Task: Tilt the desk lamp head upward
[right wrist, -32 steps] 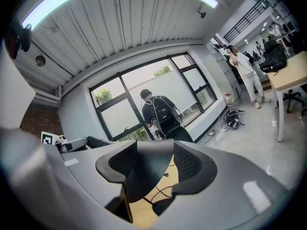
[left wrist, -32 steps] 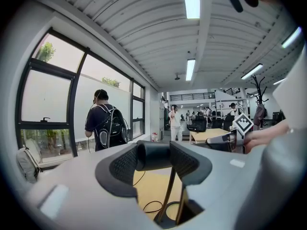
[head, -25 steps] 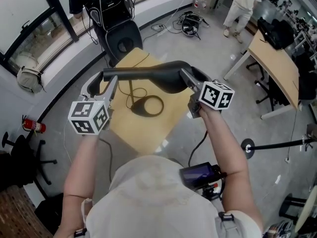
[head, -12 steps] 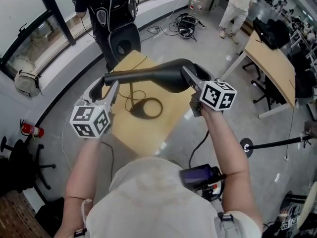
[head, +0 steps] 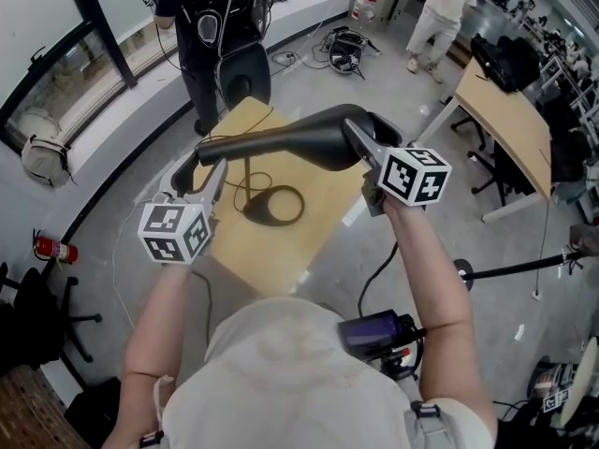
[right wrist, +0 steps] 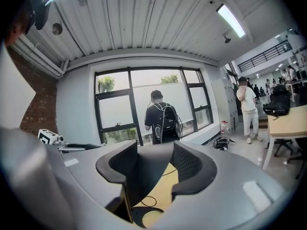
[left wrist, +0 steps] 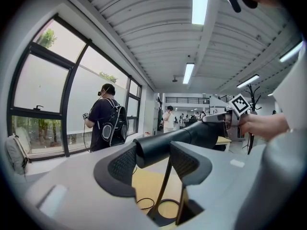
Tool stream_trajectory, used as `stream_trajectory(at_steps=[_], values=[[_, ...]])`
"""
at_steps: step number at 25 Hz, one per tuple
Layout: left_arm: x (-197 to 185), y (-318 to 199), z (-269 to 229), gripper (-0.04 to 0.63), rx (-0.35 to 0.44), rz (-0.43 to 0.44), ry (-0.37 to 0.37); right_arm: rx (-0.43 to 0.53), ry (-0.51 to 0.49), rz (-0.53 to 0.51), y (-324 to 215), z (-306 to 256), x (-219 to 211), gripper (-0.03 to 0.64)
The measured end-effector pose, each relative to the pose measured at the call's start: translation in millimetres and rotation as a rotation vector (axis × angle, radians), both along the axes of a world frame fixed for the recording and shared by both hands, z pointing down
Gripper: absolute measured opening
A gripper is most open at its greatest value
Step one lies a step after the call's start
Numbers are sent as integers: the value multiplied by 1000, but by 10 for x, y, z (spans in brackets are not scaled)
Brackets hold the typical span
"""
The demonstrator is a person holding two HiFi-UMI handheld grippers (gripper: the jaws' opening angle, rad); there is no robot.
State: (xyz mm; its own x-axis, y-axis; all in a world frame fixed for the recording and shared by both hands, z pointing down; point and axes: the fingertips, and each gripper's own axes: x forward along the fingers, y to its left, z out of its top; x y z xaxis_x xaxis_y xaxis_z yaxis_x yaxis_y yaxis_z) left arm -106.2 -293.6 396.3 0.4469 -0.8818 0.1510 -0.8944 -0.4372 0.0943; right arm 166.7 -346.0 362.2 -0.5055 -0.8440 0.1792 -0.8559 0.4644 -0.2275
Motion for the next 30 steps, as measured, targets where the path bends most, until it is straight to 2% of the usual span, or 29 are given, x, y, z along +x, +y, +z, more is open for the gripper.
stream_trajectory(at_steps=[11, 16, 30], values=[[-28, 16, 139, 204, -5, 26, -22, 55, 66, 15, 32, -221, -99, 239], [-30, 5, 191, 204, -7, 22, -13, 94, 96, 19, 32, -364, -154, 236], [-21, -1, 266, 206, -9, 27, 16, 127, 175, 16, 45, -533, -242, 236]])
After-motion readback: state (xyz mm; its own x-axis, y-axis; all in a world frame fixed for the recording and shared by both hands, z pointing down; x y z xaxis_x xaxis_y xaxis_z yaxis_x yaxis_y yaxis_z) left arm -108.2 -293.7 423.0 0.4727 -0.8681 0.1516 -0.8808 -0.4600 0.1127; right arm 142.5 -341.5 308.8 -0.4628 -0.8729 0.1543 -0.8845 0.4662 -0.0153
